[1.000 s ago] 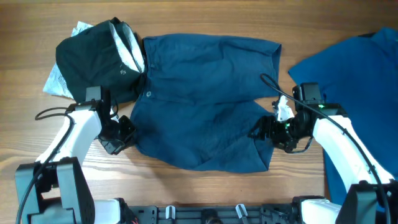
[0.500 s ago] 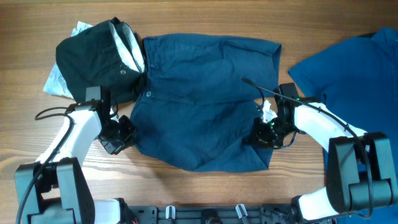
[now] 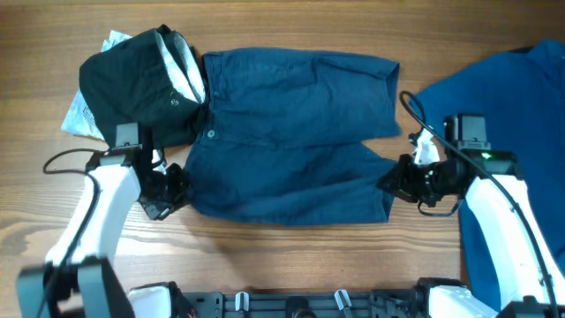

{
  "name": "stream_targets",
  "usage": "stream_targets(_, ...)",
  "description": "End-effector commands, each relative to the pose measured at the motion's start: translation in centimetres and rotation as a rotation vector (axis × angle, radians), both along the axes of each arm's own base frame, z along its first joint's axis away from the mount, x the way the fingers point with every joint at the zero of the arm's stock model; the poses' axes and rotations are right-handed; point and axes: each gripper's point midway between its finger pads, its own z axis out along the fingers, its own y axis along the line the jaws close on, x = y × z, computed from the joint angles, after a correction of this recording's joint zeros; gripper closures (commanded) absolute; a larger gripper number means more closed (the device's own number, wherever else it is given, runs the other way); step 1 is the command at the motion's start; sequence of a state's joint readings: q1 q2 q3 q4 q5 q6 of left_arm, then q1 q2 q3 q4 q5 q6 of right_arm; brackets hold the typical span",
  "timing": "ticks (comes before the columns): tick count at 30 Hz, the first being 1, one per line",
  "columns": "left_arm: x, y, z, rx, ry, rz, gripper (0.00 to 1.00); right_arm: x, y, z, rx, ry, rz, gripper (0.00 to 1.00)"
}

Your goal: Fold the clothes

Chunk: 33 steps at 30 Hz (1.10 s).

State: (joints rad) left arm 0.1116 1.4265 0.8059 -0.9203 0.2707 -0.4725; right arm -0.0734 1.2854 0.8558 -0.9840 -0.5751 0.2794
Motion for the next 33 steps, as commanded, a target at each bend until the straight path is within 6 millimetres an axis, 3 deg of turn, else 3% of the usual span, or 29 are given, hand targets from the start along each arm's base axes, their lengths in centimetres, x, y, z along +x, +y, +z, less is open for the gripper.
stream_targets(1,0.7,-0.1,2.6,0.004,-0.127,-0.023,0.96,0.6,-1.2,0.1,-0.074,-0.022,-0.024,0.96)
stream_targets(2,0.8,-0.1,3.1,0.007,-0.148,-0.023,0.96,0.6,-1.4,-0.1,-0.082,-0.016,-0.025,0.89)
stream_targets(4,0.9,-0.1,3.6,0.01,-0.171,-0.022,0.96,0.2,-1.3,-0.6,-0.079,0.02,-0.021,0.6)
stream_targets(6,0.9,-0.1,3.6,0.01,-0.174,-0.022,0.96,-0.8,-1.2,-1.9,-0.076,0.082,-0.009,0.56)
stream_targets(11,0.9,-0.1,3.6,0.01,-0.174,-0.022,0.96,-4.9,-0.9,-6.0,-0.061,0.275,0.009,0.57)
stream_targets(14,1.0,0.0,3.6,0.011,-0.178,-0.023,0.96,-6.6,-0.6,-7.3,-0.046,0.327,0.01,0.6)
stream_targets(20,1.3,0.0,3.7,0.012,-0.192,-0.022,0.96,-7.7,-0.6,-10.0,-0.051,0.329,-0.039,0.54)
stream_targets(23,1.3,0.0,3.7,0.012,-0.193,-0.022,0.96,-7.2,-0.3,-11.2,-0.032,0.293,-0.082,0.52)
stream_targets(30,1.3,0.0,3.7,0.011,-0.191,-0.022,0.96,-6.1,0.9,-11.1,0.003,0.215,-0.028,0.57)
stream_targets(33,1.2,-0.2,3.7,0.003,-0.188,-0.024,0.96,-7.2,1.1,-11.1,-0.011,0.266,-0.015,0.57)
